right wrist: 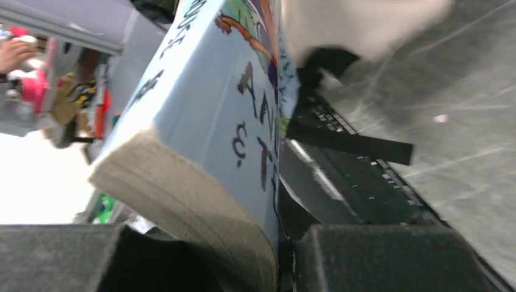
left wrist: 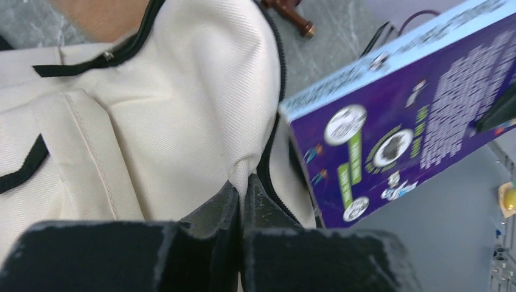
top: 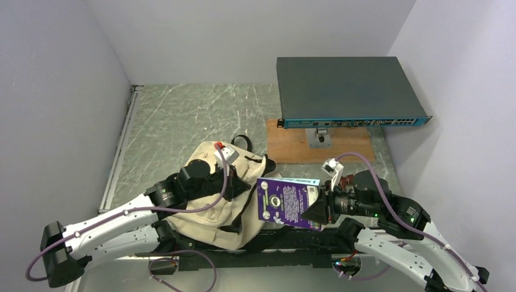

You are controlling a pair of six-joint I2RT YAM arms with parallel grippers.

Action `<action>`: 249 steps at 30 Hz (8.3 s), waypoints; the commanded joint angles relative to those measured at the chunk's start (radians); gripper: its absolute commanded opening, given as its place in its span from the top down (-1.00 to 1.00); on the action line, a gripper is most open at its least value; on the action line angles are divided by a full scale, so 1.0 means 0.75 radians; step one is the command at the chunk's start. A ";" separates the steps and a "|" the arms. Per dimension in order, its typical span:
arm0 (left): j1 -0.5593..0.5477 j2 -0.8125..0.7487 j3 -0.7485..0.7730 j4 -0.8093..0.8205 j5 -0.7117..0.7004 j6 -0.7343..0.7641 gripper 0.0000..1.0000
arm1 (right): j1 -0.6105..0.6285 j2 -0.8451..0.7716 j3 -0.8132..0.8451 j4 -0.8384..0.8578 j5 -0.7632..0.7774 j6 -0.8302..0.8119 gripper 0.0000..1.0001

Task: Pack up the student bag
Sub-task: Place the book in the student bag, then zip the student bag at the center of the board.

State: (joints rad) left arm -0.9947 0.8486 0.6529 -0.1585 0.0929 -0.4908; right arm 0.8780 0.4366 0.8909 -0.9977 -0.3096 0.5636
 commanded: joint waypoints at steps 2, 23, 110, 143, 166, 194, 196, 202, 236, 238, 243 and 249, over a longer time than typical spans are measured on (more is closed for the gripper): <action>0.046 -0.137 0.020 0.287 0.204 0.034 0.83 | 0.003 -0.057 -0.177 0.321 -0.234 0.321 1.00; 0.050 -0.212 0.197 0.152 0.200 0.125 1.00 | 0.001 0.149 -0.405 1.163 -0.245 0.796 1.00; 0.044 -0.316 -0.141 -0.287 -0.264 -0.302 -0.60 | 0.264 1.283 0.151 1.075 1.014 -0.737 -0.03; 0.047 -0.359 -0.355 -0.091 -0.136 -0.359 -0.60 | 0.138 1.435 0.127 1.179 0.584 -0.691 0.04; 0.052 -0.315 -0.343 -0.086 -0.118 -0.376 -0.59 | 0.114 1.433 0.109 1.234 0.920 -0.647 0.51; 0.110 -0.110 -0.425 -0.128 -0.485 -0.751 -0.01 | 0.258 1.017 -0.086 0.658 1.953 0.388 1.00; 0.115 -0.149 -0.472 -0.098 -0.506 -0.760 0.01 | 0.256 0.898 -0.138 0.486 1.916 0.590 1.00; 0.142 -0.340 -0.374 -0.024 -0.308 -0.364 -0.55 | 0.184 0.438 -0.499 0.991 1.121 0.293 1.00; 0.448 1.170 0.737 -0.083 1.281 1.241 -0.58 | 0.083 0.358 -0.419 1.171 0.762 -0.053 1.00; 0.476 1.209 0.778 -0.133 1.277 1.248 -0.19 | 0.083 0.367 -0.409 1.159 0.762 -0.059 1.00; 0.638 1.190 0.797 -0.129 1.170 1.166 1.00 | 0.079 0.321 -0.437 1.059 0.918 -0.016 1.00; 0.821 1.133 0.778 -0.129 1.078 1.145 1.00 | 0.074 -0.004 -0.620 1.052 1.038 0.217 1.00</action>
State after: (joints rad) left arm -0.4824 1.7512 1.2125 -0.2668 0.9932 0.3656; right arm 0.9340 0.6159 0.5026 -0.2298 0.4026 0.6170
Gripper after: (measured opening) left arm 0.034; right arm 0.008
